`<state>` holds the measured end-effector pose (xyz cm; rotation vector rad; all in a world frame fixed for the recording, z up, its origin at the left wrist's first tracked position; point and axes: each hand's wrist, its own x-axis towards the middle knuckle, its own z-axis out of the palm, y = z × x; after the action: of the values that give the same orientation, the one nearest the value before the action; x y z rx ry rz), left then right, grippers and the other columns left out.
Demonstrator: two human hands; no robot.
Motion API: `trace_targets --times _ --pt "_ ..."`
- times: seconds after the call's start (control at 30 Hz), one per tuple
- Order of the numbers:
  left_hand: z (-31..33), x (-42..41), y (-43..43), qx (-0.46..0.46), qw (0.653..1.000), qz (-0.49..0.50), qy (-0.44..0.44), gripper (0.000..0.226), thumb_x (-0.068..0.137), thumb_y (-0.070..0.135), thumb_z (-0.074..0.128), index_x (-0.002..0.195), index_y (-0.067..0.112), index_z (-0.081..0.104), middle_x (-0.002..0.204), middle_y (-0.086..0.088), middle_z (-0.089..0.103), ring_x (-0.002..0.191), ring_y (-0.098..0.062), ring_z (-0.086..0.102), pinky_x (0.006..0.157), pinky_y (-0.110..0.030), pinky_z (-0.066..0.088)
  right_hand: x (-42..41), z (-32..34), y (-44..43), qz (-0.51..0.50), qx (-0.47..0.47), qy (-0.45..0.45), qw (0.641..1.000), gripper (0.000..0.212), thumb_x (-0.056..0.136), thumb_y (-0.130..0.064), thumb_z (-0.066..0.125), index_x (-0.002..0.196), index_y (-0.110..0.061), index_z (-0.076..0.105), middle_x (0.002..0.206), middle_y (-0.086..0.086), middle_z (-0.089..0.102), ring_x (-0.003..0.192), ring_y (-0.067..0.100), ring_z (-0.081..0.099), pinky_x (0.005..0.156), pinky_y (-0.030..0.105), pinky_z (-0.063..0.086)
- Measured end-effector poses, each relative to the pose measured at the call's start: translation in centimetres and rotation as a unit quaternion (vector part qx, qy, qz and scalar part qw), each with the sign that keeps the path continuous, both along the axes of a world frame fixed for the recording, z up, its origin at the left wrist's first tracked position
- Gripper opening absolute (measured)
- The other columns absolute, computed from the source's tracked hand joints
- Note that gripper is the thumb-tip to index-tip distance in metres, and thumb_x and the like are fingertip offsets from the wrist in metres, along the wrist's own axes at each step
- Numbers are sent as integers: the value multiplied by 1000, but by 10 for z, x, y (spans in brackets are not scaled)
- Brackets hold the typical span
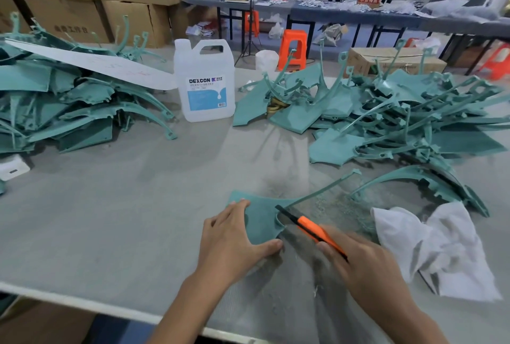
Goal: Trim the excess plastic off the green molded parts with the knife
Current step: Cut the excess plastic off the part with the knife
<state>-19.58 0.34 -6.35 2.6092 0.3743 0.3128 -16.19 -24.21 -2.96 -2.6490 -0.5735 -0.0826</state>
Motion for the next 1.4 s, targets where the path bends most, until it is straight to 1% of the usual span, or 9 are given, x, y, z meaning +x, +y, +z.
trace_targets --times 0.13,0.27,0.53,0.73,0.87,1.0,1.1,1.2,1.4 --pt "-1 1 -1 8 1000 -1 11 115 56 97 46 149 32 32 154 14 40 139 -4 34 104 -25 20 3 1 -1 -15 -2 -15 1000 34 91 -60 51 124 -54 58 83 -13 66 80 16 68 60 32 47" --pt "0 3 -3 40 999 4 27 112 56 99 42 147 33 34 149 13 44 136 -8 37 101 -30 25 4 4 -1 19 1 33 999 43 89 -69 40 127 -58 55 87 -20 64 84 7 65 65 28 47" --pt "6 16 -21 161 986 -4 44 115 51 108 19 125 29 58 112 4 47 105 -22 40 88 -38 32 8 3 -4 -22 -34 -22 999 45 91 -66 34 120 -43 60 98 -12 65 86 20 69 60 35 45" --pt "0 30 -21 80 993 -54 73 106 54 103 34 122 23 42 129 6 48 129 -16 40 118 -44 15 21 7 -11 -13 -76 8 997 34 100 -58 39 127 -42 50 97 -13 60 86 15 65 66 33 47" --pt "-9 25 -22 73 993 -64 70 117 56 104 27 149 33 27 157 8 25 147 -11 14 121 -48 -3 25 17 -7 29 -109 23 993 39 102 -57 32 140 -49 35 94 -11 68 88 16 67 70 33 48" --pt "-9 25 -23 69 992 -66 86 124 52 106 28 154 34 19 161 8 18 148 -10 8 119 -49 -3 33 25 -6 45 -176 -13 983 49 101 -62 19 150 -55 18 100 -9 68 91 18 67 75 34 50" --pt "-8 25 -22 73 991 -71 86 125 52 106 26 154 33 21 159 7 21 147 -13 13 120 -50 1 40 30 -5 59 -182 -69 979 65 90 -68 1 148 -54 26 92 -8 69 79 18 68 61 33 48" --pt "-7 24 -23 84 991 -73 78 125 53 107 25 153 33 23 157 6 24 146 -14 16 120 -51 5 66 44 -15 20 -192 -173 966 52 100 -56 21 148 -46 37 63 -7 54 49 19 57 40 28 37" --pt "-7 24 -28 83 991 -55 85 127 51 107 24 155 33 23 158 6 24 147 -15 15 121 -52 4 80 58 -13 -2 -217 -194 957 46 103 -51 33 148 -40 35 60 -9 41 40 20 46 38 25 36"
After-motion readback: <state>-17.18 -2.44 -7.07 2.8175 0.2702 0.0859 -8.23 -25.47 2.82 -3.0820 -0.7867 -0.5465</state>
